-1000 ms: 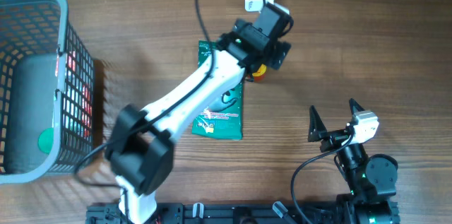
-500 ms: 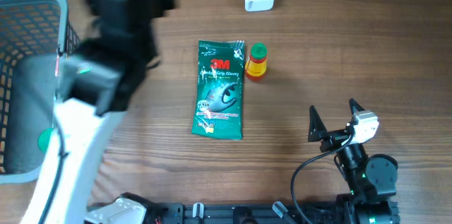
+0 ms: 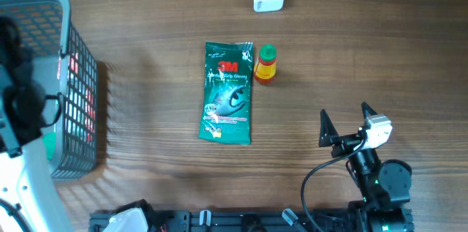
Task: Scan the item barcode
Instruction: 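Carry the sauce bottle toward the scanner and stand it beside the packet, then reach the left gripper into the basket and grasp the green-lidded jar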
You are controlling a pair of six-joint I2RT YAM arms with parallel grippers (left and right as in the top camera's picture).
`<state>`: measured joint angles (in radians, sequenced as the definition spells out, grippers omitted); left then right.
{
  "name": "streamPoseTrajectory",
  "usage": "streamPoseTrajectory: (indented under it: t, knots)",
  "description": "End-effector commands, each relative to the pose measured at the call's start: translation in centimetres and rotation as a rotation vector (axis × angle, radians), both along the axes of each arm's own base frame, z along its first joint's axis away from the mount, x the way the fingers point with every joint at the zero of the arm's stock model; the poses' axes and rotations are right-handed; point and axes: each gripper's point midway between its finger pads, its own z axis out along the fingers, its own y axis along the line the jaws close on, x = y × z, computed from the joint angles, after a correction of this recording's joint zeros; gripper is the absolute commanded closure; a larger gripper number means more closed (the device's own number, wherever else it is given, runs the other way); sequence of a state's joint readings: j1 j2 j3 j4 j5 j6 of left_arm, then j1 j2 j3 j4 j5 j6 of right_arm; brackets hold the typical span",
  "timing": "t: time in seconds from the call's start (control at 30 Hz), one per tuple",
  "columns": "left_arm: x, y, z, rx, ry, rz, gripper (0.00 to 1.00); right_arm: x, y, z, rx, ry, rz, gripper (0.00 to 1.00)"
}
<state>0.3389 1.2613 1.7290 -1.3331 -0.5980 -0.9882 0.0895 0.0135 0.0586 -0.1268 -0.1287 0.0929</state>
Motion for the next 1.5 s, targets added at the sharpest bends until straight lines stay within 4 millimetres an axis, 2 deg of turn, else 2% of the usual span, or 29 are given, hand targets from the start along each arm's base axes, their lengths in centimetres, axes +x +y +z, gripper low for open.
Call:
streamPoseTrajectory:
  t: [0.0,0.17,0.27,0.37,0.47,0.67,1.03,1.37,1.47]
  knots:
    - [-1.0,1.7,-1.3,-0.097,-0.08,0.163,0.0,0.1,-0.2,0.1,0.013,-0.002,-0.015,0.0]
    - [-1.6,3.7,-2.6,-0.106,-0.027,0.241,0.0,0.1,-0.2,0.1,0.013,-0.002,-0.015,0.0]
    - [-1.3,4.1,-4.4,-0.206,-0.047,0.279,0.0,0.1,-0.2,0.1,0.013,-0.002,-0.015,0.0]
    - [-1.4,4.0,-6.9,-0.355,-0.056,0.356,0.0,0.1,-0.2,0.1,0.013,-0.002,-0.015,0.0]
    - [-2.8,3.7,-9.7,-0.495,-0.023,0.507,0.0,0.1,-0.2,0.1,0.013,-0.002,-0.015,0.0]
    - [-4.7,2.7,-13.1,-0.612,0.106,0.677,0.0,0.1,-0.2,0.1,0.013,-0.002,-0.015,0.0]
    - [-4.1,3.5,-19.2,-0.638,0.166,0.704,0.0,0.1,-0.2,0.1,0.013,-0.002,-0.015,0.0]
    - [-5.5,2.0,-22.8,-0.687,0.265,0.724,0.0,0.1,-0.2,0.1,0.013,-0.002,-0.015,0.0]
    - [-5.3,2.0,-24.5,-0.694,0.252,0.72,0.0,0.1,-0.2,0.1,0.013,-0.002,-0.015,0.0]
